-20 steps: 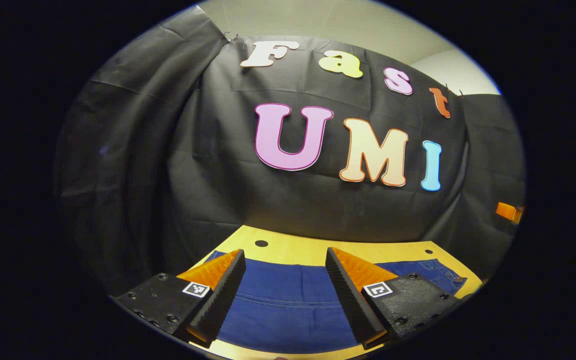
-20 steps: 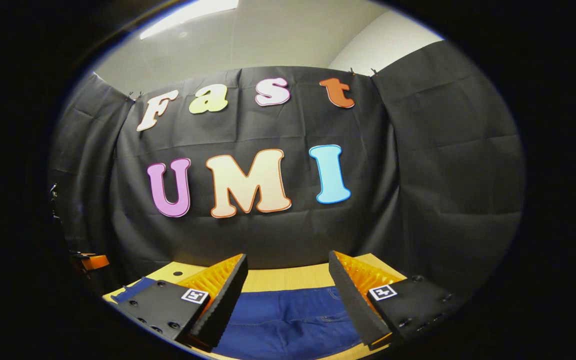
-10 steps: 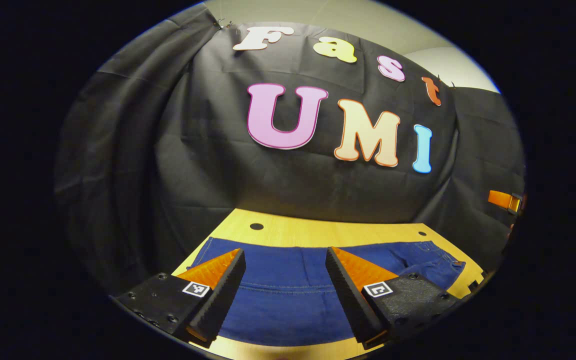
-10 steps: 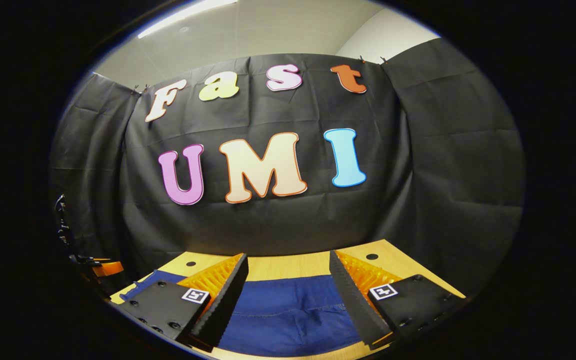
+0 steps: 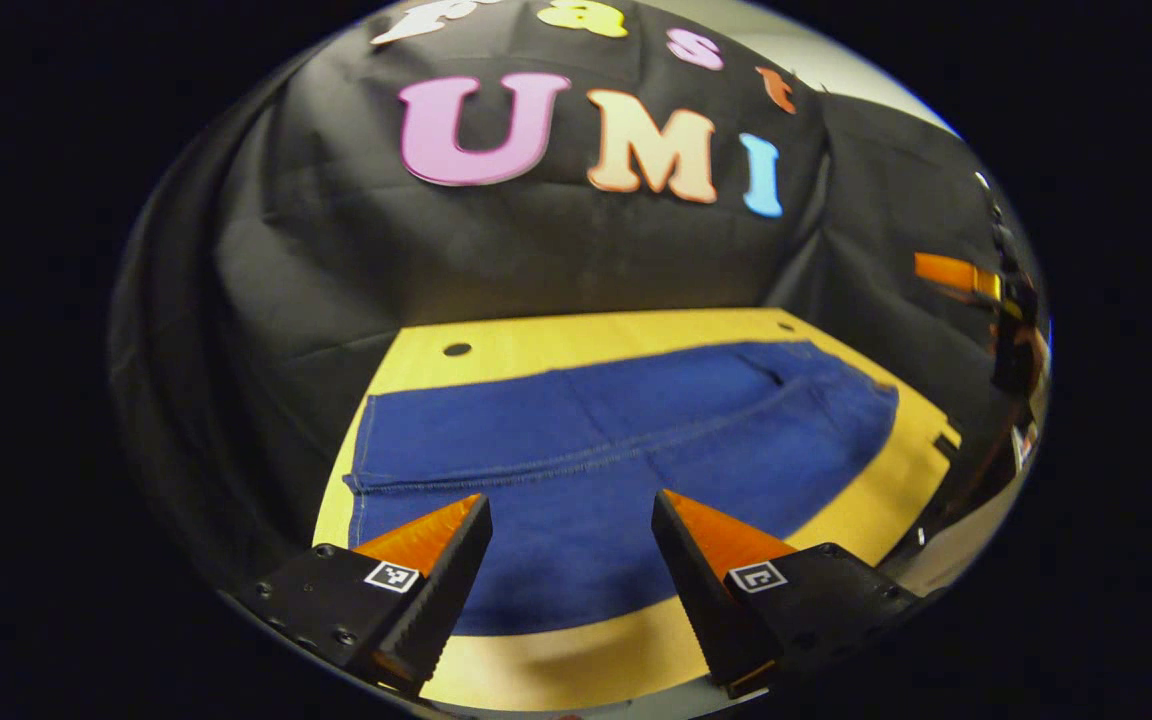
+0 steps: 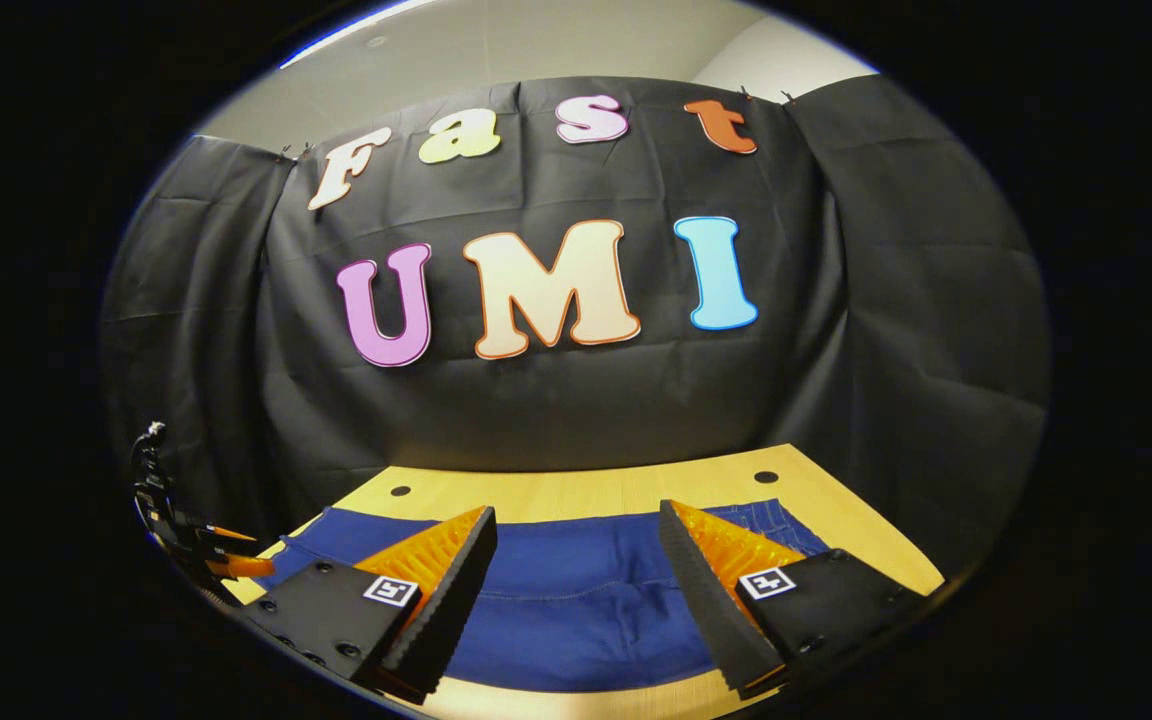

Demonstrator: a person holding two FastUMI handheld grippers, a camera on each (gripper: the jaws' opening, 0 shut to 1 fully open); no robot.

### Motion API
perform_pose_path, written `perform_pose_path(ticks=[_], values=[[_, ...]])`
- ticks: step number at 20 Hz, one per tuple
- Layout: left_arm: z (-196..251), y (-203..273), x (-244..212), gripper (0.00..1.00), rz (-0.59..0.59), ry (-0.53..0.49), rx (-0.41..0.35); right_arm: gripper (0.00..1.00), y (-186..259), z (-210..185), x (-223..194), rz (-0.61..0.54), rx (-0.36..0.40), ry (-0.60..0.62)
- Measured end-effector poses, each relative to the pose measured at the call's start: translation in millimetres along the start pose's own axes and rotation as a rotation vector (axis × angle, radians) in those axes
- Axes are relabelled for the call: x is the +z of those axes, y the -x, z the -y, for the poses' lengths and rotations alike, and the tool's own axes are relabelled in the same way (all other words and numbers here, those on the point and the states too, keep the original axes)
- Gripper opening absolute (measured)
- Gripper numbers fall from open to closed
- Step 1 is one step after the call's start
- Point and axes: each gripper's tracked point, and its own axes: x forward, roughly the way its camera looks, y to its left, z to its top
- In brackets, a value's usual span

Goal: Grasp the waist and the cuffs of the jeans and fold them to make the two legs overlap; first hold the waist and fold one-third of the jeans toward the cuffs, then hold the cuffs and fold the remaining one-third in the same direction to finish folding.

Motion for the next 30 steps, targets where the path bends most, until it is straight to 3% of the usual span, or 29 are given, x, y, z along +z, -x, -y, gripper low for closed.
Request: perform_pose_path(ticks=[6, 11, 16, 20, 24, 25, 27, 30], values=[[-36, 2, -74, 0.96, -0.289, -0.058, -0.084, 1.00, 3, -3, -19, -0.051, 0.013, 0.007], [-63, 9, -106, 0.97, -0.469, -0.249, -0.136, 1.00, 2, 7, -24, -0.066, -0.010, -0.021], [-70, 13, -128, 0.94, -0.651, -0.436, -0.240, 1.00, 4, 23, -30, -0.083, -0.040, -0.042], [-69, 12, -127, 0.92, -0.705, -0.521, -0.270, 0.98, 8, 39, -36, -0.096, -0.070, -0.035], [-65, 11, -128, 0.91, -0.769, -0.560, -0.347, 0.98, 12, 48, -48, -0.125, -0.085, -0.040], [-64, 10, -128, 0.86, -0.786, -0.570, -0.356, 1.00, 13, 49, -50, -0.130, -0.088, -0.034], [-67, 10, -128, 0.95, -0.813, -0.582, -0.363, 0.98, 13, 52, -54, -0.141, -0.093, -0.017], [-67, 9, -128, 0.91, -0.839, -0.586, -0.363, 1.00, 13, 49, -62, -0.156, -0.080, -0.025]])
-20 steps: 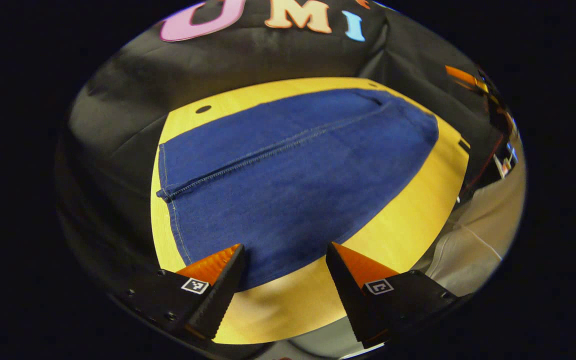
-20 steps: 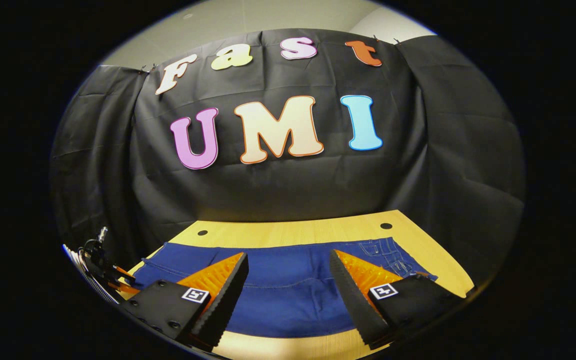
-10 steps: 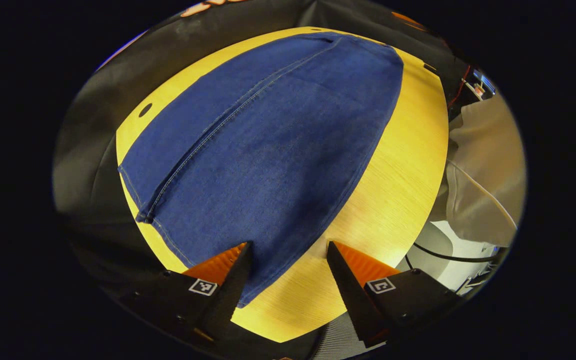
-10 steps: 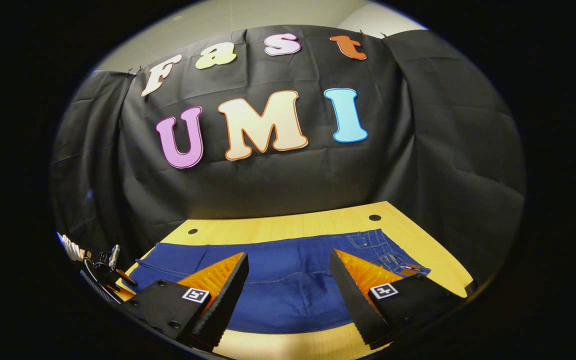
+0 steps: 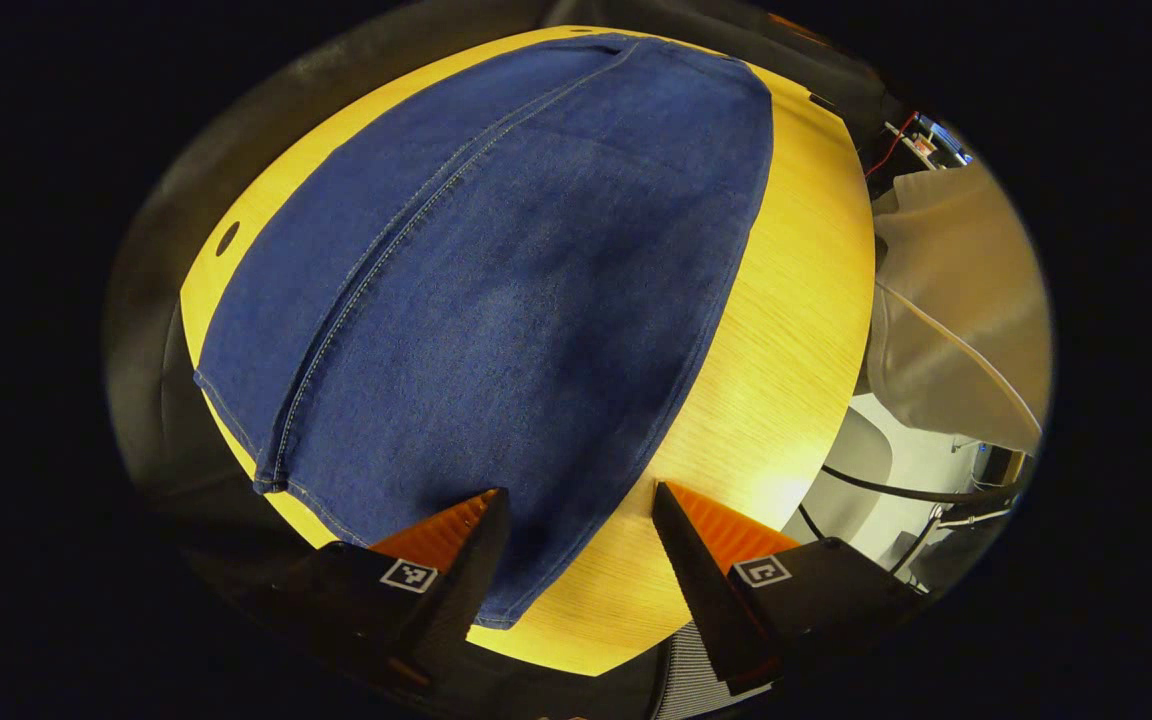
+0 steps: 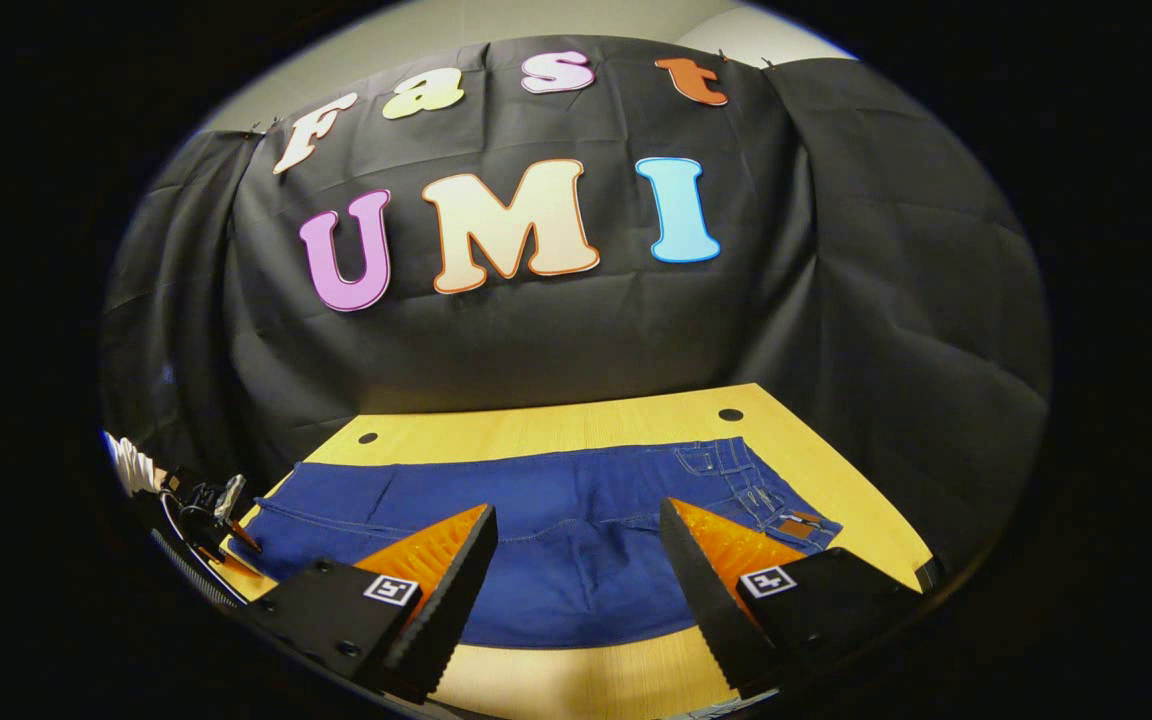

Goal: Grasp the waist and the cuffs of the jeans and fold them to make the two legs overlap; first hold the waist and fold one-third of the jeans toward the cuffs, then hold the cuffs and fold the remaining one-third in the same direction to finish folding.

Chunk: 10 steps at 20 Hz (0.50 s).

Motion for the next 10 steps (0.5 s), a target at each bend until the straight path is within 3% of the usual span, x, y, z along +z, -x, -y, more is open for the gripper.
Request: perform_pose_path(ticks=[4, 6, 9, 10], values=[[3, 0, 1, 0.90, -0.057, -0.016, -0.004, 1.00, -12, -19, -13, -0.042, 0.059, -0.022], [-3, 0, 0, 0.84, -0.089, -0.031, -0.003, 1.00, -17, -28, -16, -0.057, 0.083, -0.013], [-12, 2, 0, 0.51, -0.110, -0.071, -0.004, 0.97, -19, -35, -15, -0.057, 0.095, 0.008], [-17, -1, 0, 0.45, -0.116, -0.090, -0.002, 0.97, -19, -37, -16, -0.056, 0.096, 0.012]])
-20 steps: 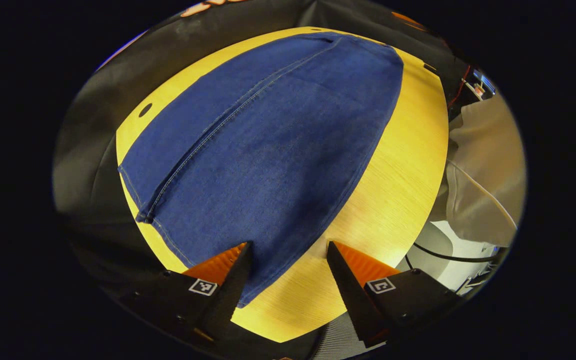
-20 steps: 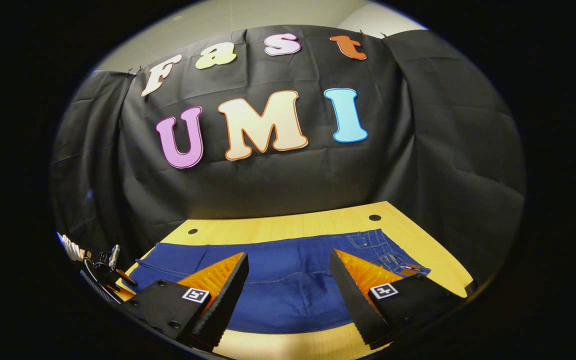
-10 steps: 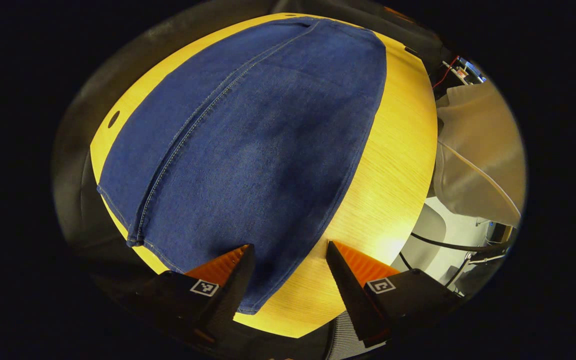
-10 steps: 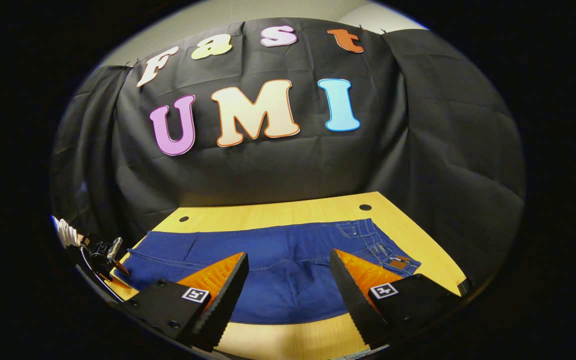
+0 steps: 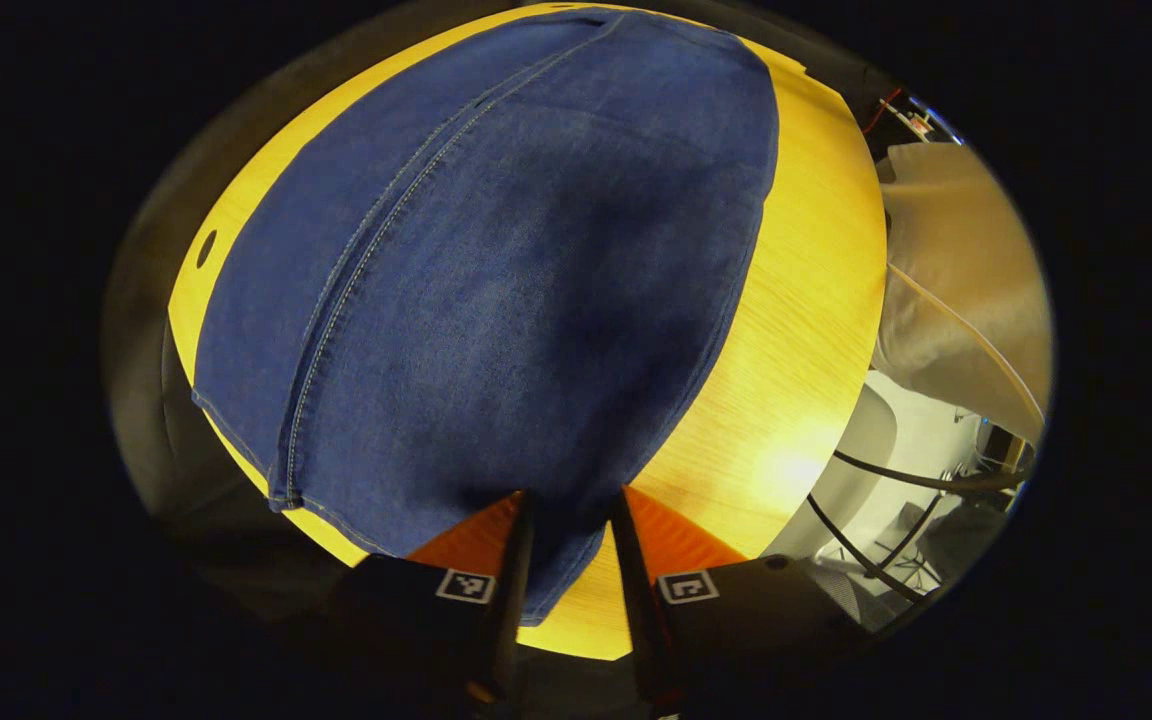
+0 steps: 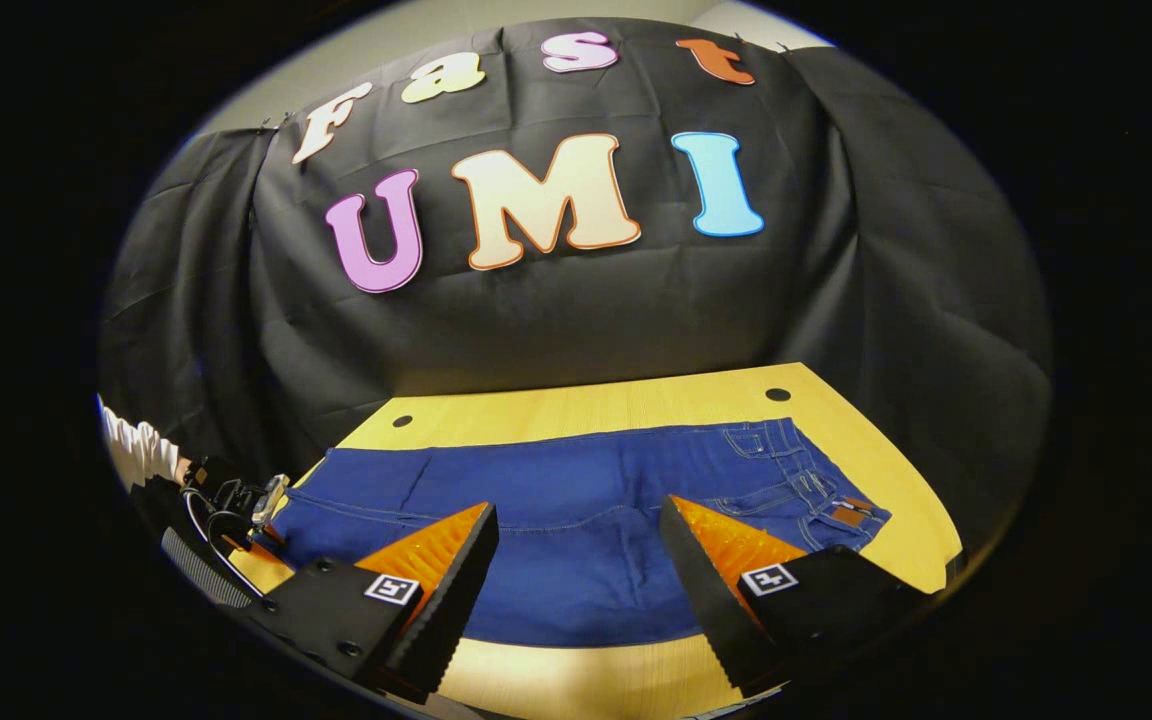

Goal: Grasp the waist and the cuffs of the jeans and fold them to make the two legs overlap; first hold the waist and fold one-third of the jeans toward the cuffs, then hold the cuffs and fold the remaining one-third in the same direction to finish folding.

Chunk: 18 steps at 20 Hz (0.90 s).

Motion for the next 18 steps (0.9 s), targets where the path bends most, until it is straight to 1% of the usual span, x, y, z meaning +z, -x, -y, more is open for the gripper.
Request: perform_pose_path(ticks=[1, 2, 3, 4, 5, 6, 7, 8, 10, 12, 13, 14, 18], values=[[-4, 1, 3, 0.29, 0.002, -0.010, 0.001, 1.00, 0, -1, -1, -0.004, 0.001, 0.003], [-7, 0, 3, 0.20, 0.002, -0.021, 0.004, 0.97, -1, -2, -6, -0.013, 0.005, 0.008], [-6, 0, 4, 0.06, -0.002, -0.017, -0.003, 1.00, -1, -2, -10, -0.022, 0.009, 0.016], [-5, 1, 3, 0.00, -0.006, -0.009, -0.008, 1.00, -2, -2, -17, -0.033, 0.014, 0.027], [-5, 1, 3, 0.00, -0.009, -0.005, -0.009, 1.00, -2, -1, -24, -0.050, 0.021, 0.039], [-4, 2, 4, 0.00, -0.010, -0.006, -0.008, 0.97, -3, -1, -36, -0.074, 0.031, 0.053], [-6, 0, 3, 0.00, -0.008, -0.006, -0.005, 0.97, -3, 0, -46, -0.102, 0.048, 0.075], [-6, 0, 4, 0.00, -0.008, -0.001, -0.002, 1.00, -5, 2, -58, -0.134, 0.063, 0.108], [-5, 0, 4, 0.00, -0.016, 0.013, 0.003, 1.00, -6, 8, -81, -0.220, 0.108, 0.208], [-6, 0, 3, 0.00, -0.021, 0.020, 0.006, 1.00, -2, 17, -99, -0.293, 0.183, 0.320], [-6, 0, 2, 0.00, -0.023, 0.029, 0.009, 1.00, -1, 24, -106, -0.331, 0.208, 0.374], [-5, 0, 3, 0.00, -0.022, 0.042, 0.011, 0.99, -3, 34, -112, -0.364, 0.227, 0.426], [-6, -1, 3, 0.00, -0.039, 0.067, 0.023, 0.99, -9, 80, -135, -0.500, 0.285, 0.625]])
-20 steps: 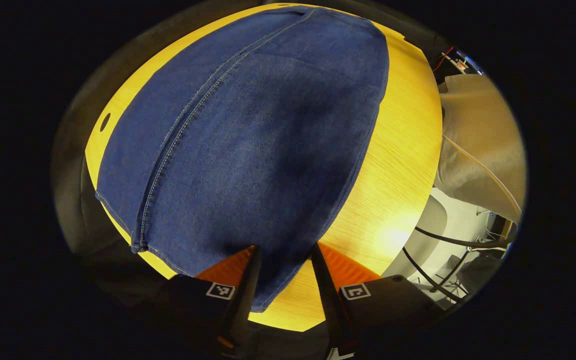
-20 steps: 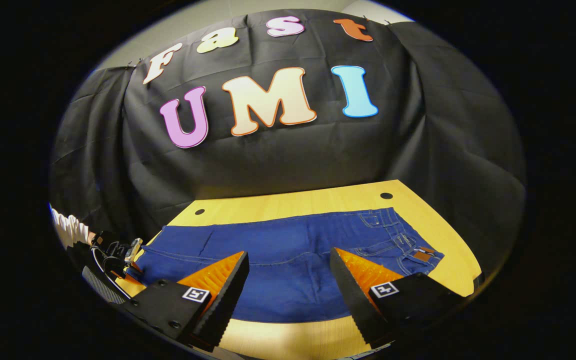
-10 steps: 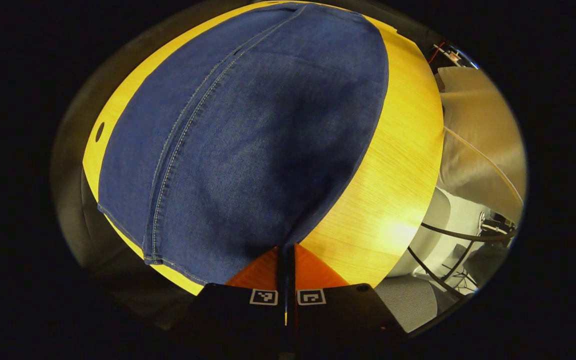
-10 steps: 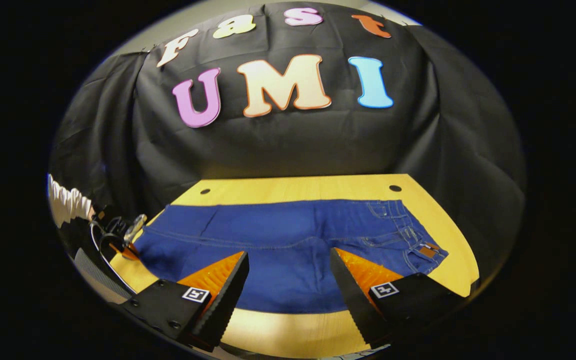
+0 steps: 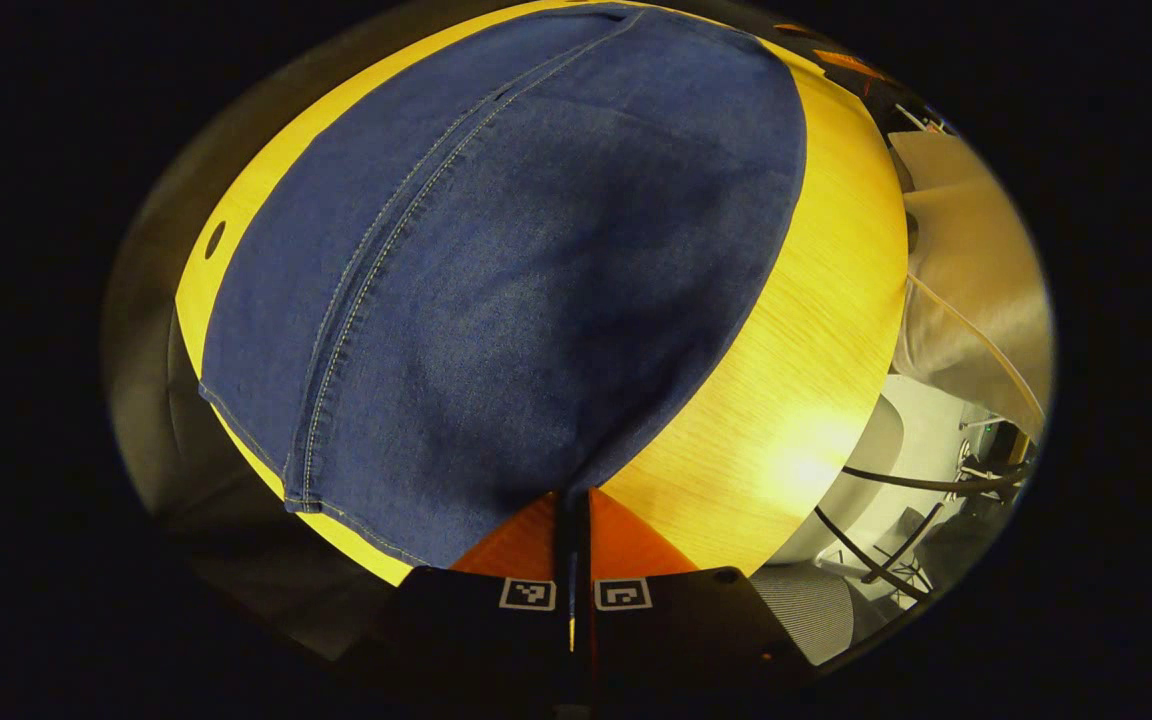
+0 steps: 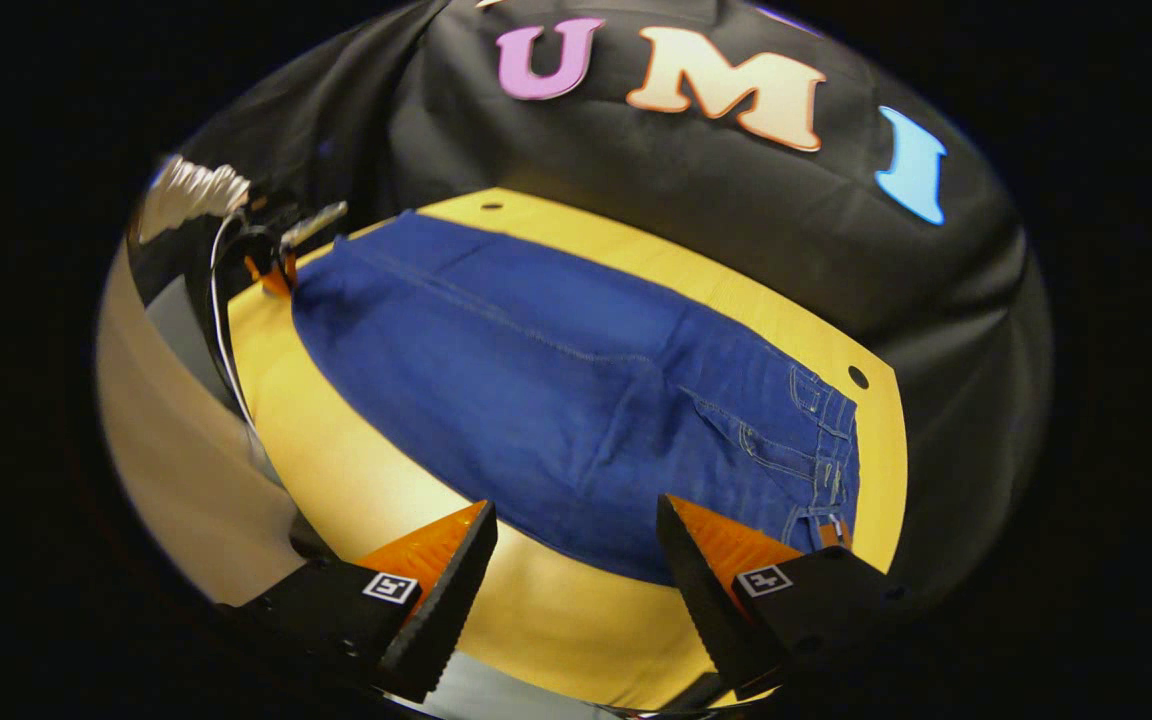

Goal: Grasp the waist and the cuffs of the jeans and fold them to make the two legs overlap; first hold the waist and fold one-third of the jeans toward the cuffs, then hold the cuffs and fold the remaining one-third in the same direction to finish folding.

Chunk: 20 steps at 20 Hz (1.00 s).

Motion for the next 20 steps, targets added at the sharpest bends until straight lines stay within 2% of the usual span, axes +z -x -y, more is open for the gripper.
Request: perform_pose_path(ticks=[3, 6, 12, 16, 17, 18, 19, 20], values=[[-2, 0, 0, 0.00, -0.004, -0.005, 0.002, 0.99, -13, 21, -37, -0.118, 0.058, 0.145], [-1, -1, 0, 0.00, -0.010, 0.003, 0.006, 1.00, -29, 32, -60, -0.204, 0.105, 0.209], [-2, -1, 1, 0.00, -0.025, 0.026, 0.005, 1.00, -53, 41, -82, -0.333, 0.184, 0.199], [-2, -1, 1, 0.00, -0.053, 0.018, 0.006, 0.98, -58, 41, -88, -0.372, 0.230, 0.191], [-2, -2, 1, 0.00, -0.055, 0.016, 0.005, 1.00, -60, 40, -89, -0.379, 0.236, 0.186], [-2, -2, 1, 0.00, -0.057, 0.017, 0.001, 0.94, -60, 40, -89, -0.384, 0.245, 0.179], [-2, -2, 1, 0.00, -0.058, 0.019, -0.003, 1.00, -61, 41, -89, -0.388, 0.250, 0.173], [-2, -2, 2, 0.00, -0.059, 0.021, -0.007, 0.94, -61, 42, -88, -0.388, 0.253, 0.173]])
